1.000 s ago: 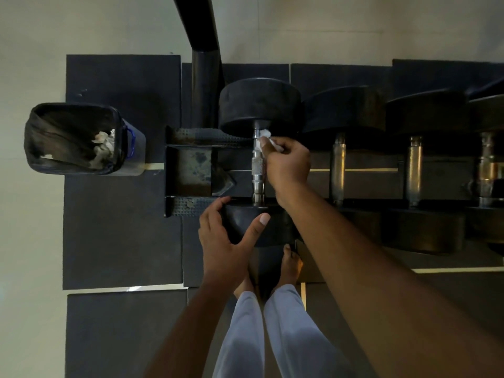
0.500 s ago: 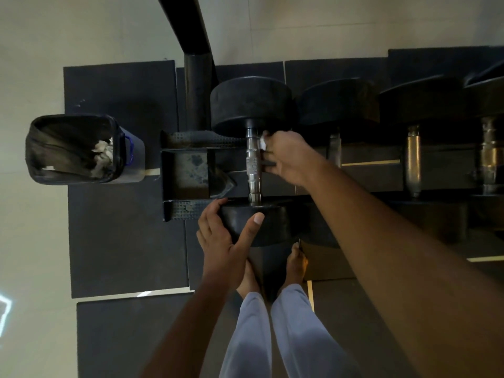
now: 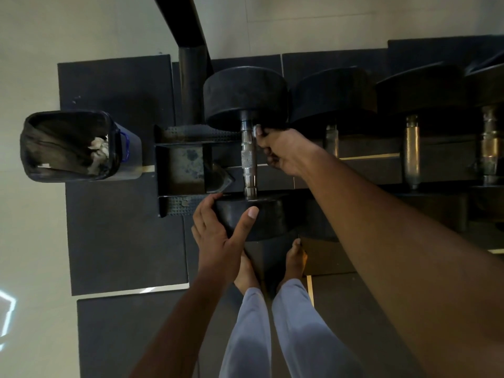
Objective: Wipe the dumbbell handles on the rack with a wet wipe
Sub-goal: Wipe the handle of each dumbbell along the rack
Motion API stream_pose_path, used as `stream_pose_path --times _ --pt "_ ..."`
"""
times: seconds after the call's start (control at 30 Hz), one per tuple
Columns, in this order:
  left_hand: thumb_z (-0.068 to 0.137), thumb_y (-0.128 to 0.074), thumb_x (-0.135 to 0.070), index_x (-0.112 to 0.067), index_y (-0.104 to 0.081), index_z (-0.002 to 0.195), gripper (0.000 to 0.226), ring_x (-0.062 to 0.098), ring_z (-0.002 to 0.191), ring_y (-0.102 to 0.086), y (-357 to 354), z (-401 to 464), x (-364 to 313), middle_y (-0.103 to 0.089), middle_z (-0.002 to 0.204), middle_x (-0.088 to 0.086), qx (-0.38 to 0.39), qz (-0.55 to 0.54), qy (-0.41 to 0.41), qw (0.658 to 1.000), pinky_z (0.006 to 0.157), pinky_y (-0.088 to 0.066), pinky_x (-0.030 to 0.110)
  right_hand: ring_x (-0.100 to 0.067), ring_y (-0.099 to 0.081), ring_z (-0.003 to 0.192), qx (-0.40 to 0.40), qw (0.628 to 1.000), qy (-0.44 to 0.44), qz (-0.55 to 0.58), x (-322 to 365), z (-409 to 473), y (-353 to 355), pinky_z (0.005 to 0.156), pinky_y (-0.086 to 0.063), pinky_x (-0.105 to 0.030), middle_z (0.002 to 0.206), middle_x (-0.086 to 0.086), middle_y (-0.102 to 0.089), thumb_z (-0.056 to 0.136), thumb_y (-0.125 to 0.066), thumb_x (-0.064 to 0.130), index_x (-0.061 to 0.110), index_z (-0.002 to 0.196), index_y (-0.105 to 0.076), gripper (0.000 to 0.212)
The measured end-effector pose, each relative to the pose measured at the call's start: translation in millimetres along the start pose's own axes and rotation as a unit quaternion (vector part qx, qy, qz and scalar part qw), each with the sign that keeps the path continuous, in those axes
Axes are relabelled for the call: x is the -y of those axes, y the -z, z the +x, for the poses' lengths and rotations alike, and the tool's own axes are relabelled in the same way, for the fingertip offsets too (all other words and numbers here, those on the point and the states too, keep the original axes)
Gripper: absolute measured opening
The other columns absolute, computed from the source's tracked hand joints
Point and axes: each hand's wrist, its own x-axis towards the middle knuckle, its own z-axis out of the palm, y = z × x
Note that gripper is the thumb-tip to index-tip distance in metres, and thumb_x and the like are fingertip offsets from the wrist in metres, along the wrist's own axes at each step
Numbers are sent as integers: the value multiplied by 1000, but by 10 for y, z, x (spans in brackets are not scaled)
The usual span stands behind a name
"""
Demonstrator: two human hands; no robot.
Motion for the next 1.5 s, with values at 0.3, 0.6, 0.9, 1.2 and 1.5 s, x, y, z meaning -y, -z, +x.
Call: stream_pose_path --times 0.3,0.6,0.9,1.2,1.5 --pt "78 -57 -86 -49 -36 143 77 6 131 -34 -5 -16 -26 -35 147 -13 0 -6 -6 1000 114 -30 33 -17 -60 101 73 989 -46 -124 -254 -89 191 92 -52 -35 112 -2 -73 102 -66 12 19 109 -77 15" --pt "79 -56 -86 -40 -39 149 86 10 132 -35 -9 -14 -4 -36 148 -11 -7 -1 -3 1000 114 -31 35 -24 -67 105 164 943 -73 -279 -217 -185 237 99 -57 -40 126 -15 -75 100 -62 1 5 118 -77 24" --pt "79 -57 -86 -41 -39 149 86 9 131 -34 3 -21 -21 -35 146 -13 -2 -4 2 1000 112 -31 33 -14 -73 101 96 916 31 -387 -172 -305 278 96 -58 -34 97 2 -81 94 -82 27 20 92 -86 9" --pt "83 -67 -84 -29 -26 166 108 7 150 -28 10 -9 -31 -31 157 -14 16 -47 10 999 117 -27 28 -16 -75 95 -79 708 471 -520 243 -467 5 80 -58 -35 108 7 -81 103 -65 46 39 125 -78 26" --pt "83 -72 -73 -33 -29 164 101 4 145 -30 -4 -22 -28 -33 162 -11 14 -92 22 995 114 -30 29 -28 -72 75 -96 481 459 -741 373 -376 -219 61 -38 -32 92 3 -76 101 -70 26 39 121 -73 24"
